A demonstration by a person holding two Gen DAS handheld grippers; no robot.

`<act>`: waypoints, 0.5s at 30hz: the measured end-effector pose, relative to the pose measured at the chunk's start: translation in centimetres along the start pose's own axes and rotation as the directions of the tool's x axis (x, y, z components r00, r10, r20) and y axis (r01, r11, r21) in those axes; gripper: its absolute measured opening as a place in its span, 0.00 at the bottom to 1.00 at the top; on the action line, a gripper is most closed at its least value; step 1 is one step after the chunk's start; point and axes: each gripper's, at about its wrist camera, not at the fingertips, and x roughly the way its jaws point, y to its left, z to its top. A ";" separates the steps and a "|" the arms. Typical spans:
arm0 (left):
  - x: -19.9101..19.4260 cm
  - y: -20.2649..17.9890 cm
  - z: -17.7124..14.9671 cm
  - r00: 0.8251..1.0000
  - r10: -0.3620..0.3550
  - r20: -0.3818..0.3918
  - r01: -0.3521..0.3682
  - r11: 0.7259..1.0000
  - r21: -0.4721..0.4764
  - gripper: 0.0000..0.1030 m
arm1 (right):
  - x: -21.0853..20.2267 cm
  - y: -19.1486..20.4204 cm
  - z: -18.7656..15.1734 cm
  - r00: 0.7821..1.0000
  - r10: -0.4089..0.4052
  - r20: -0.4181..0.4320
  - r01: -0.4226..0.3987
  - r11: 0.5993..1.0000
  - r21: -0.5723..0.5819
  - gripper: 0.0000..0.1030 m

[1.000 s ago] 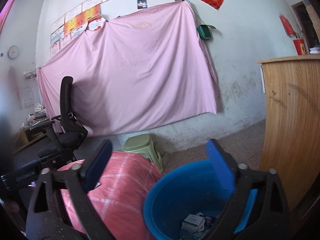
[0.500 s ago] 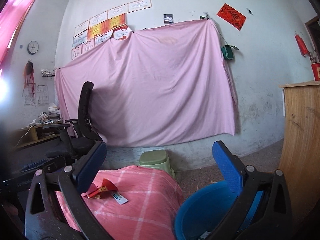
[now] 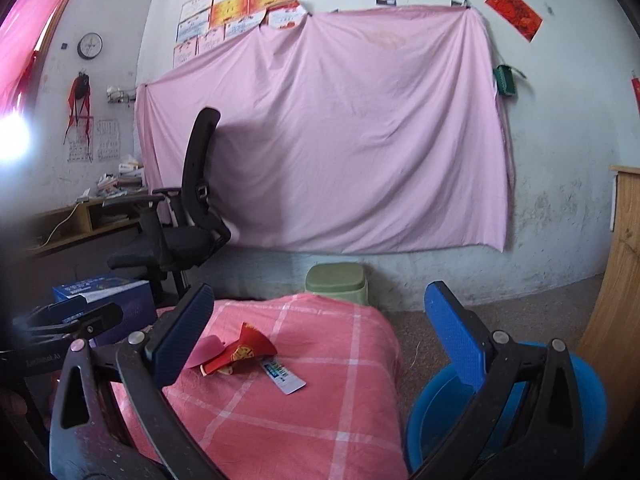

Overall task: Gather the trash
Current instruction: 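Move both tools back over the table toward the toothpaste tube and battery, then grasp the white toothpaste tube with the right gripper while the left gripper grasps the orange battery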

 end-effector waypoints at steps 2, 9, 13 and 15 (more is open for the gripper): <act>0.9 0.6 -0.2 0.999 0.003 -0.045 -0.002 1.000 0.006 0.97 | 1.2 0.2 -0.3 0.999 -0.003 -0.040 0.003 1.000 0.002 1.00; 4.1 1.3 -0.9 0.981 -0.036 -0.189 0.040 0.999 0.019 0.96 | 4.8 0.6 -1.4 0.980 -0.003 -0.198 0.001 1.000 -0.008 1.00; 6.2 1.3 -1.3 0.951 -0.093 -0.295 0.105 0.994 0.025 0.75 | 7.4 0.5 -2.3 0.947 0.030 -0.321 -0.030 1.000 0.004 1.00; 7.2 1.3 -1.7 0.930 -0.115 -0.349 0.131 0.991 0.023 0.67 | 8.9 0.6 -2.8 0.918 0.055 -0.392 -0.056 0.998 0.009 0.99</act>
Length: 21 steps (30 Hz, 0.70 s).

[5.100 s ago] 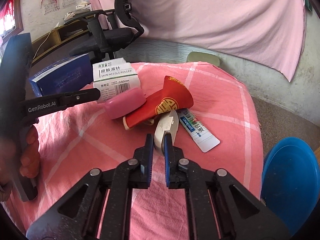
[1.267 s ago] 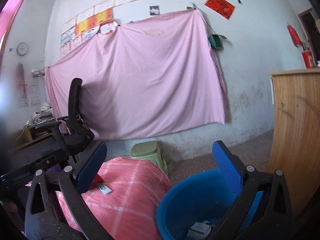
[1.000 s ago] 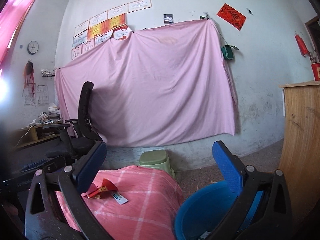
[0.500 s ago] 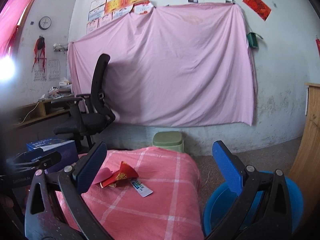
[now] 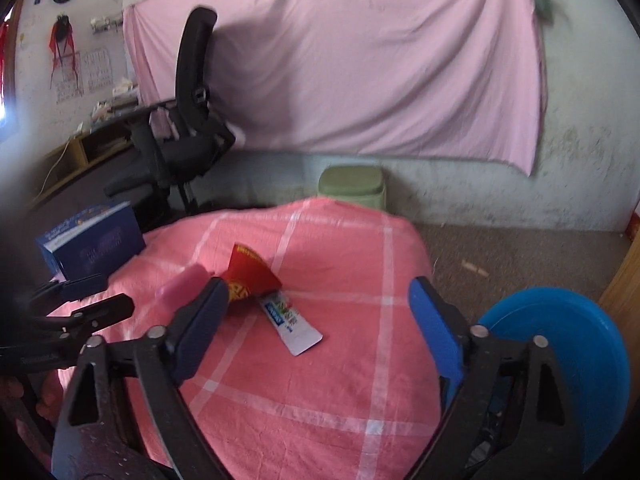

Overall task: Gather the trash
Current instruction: 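Grasp the white toothpaste tube with the right gripper while the left gripper grasps the orange battery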

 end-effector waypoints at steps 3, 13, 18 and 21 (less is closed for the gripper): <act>1.0 -0.1 0.0 0.999 -0.032 -0.044 0.033 0.999 0.012 0.62 | 1.6 -0.1 -0.1 0.995 0.035 -0.091 -0.036 0.999 -0.002 0.92; 2.7 -1.9 0.2 0.996 0.008 -0.086 0.001 0.994 0.111 0.62 | 5.8 1.0 -0.6 0.952 0.033 -0.303 -0.053 0.997 -0.057 0.70; 3.8 -2.6 0.2 0.995 0.039 -0.090 -0.024 0.987 0.160 0.59 | 5.4 1.0 -0.6 0.953 0.021 -0.301 -0.044 0.996 -0.072 0.54; 4.2 -3.1 0.1 0.994 0.057 -0.097 -0.037 0.980 0.195 0.55 | 5.0 0.8 -0.6 0.952 0.022 -0.304 -0.049 0.996 -0.081 0.49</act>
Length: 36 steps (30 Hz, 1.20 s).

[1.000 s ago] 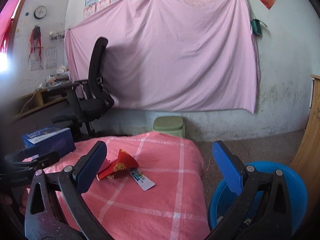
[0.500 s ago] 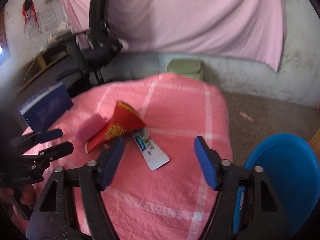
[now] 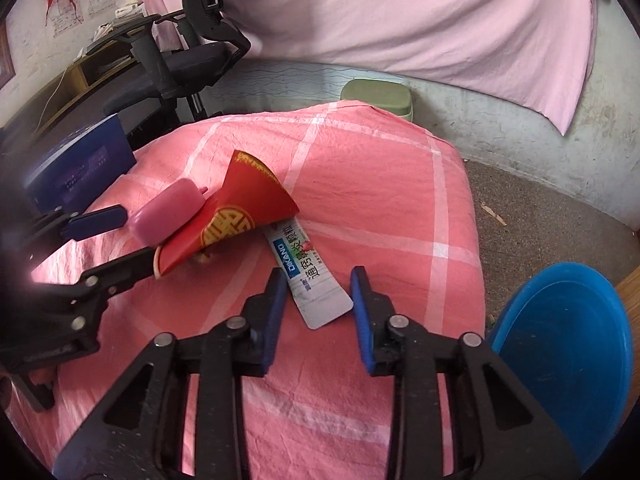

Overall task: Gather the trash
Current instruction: 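Grasp the white toothpaste tube with the right gripper while the left gripper grasps the orange battery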

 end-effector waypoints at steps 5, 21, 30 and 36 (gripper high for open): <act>0.3 -1.0 0.2 0.998 0.049 0.026 -0.050 0.997 0.064 0.55 | -0.7 -0.2 -0.6 1.000 -0.004 -0.001 0.004 1.000 -0.022 0.42; 0.5 -1.4 -0.4 0.993 0.081 0.084 -0.090 0.989 0.113 0.00 | -1.9 -1.4 -1.5 0.997 0.075 0.023 -0.076 0.996 0.042 0.29; -1.1 -0.4 0.0 0.991 0.046 0.125 -0.049 0.999 0.023 0.00 | -2.8 -1.2 -2.3 0.994 0.098 0.044 -0.100 0.994 0.048 0.21; -1.4 -0.4 0.2 0.995 -0.004 0.099 0.004 1.000 0.003 0.00 | -3.3 -1.5 -2.7 0.991 0.119 0.063 -0.122 0.991 0.060 0.20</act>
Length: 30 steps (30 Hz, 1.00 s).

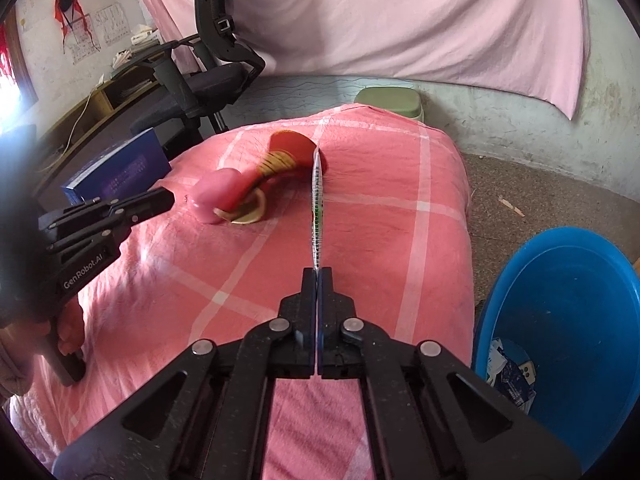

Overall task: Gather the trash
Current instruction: 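Grasp the white toothpaste tube with the right gripper while the left gripper grasps the orange battery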

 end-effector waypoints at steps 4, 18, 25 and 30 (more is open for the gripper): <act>0.6 -0.4 0.1 0.999 -0.004 -0.054 0.004 1.000 0.002 0.00 | -0.1 0.0 -0.2 1.000 0.000 -0.002 0.000 1.000 0.004 0.20; 2.3 2.6 0.5 0.994 -0.038 -0.101 0.030 0.996 -0.084 0.48 | 1.9 0.0 1.4 0.996 -0.086 -0.022 0.085 0.996 -0.025 0.21; 2.4 4.7 0.3 0.990 -0.063 -0.123 0.048 0.991 -0.127 0.33 | 2.8 -0.1 2.0 0.995 -0.093 -0.043 0.092 0.995 -0.027 0.22; 2.6 5.5 0.6 0.989 -0.074 -0.127 0.052 0.984 -0.170 0.26 | 2.8 -0.3 2.0 0.995 -0.087 -0.052 0.086 0.996 -0.018 0.22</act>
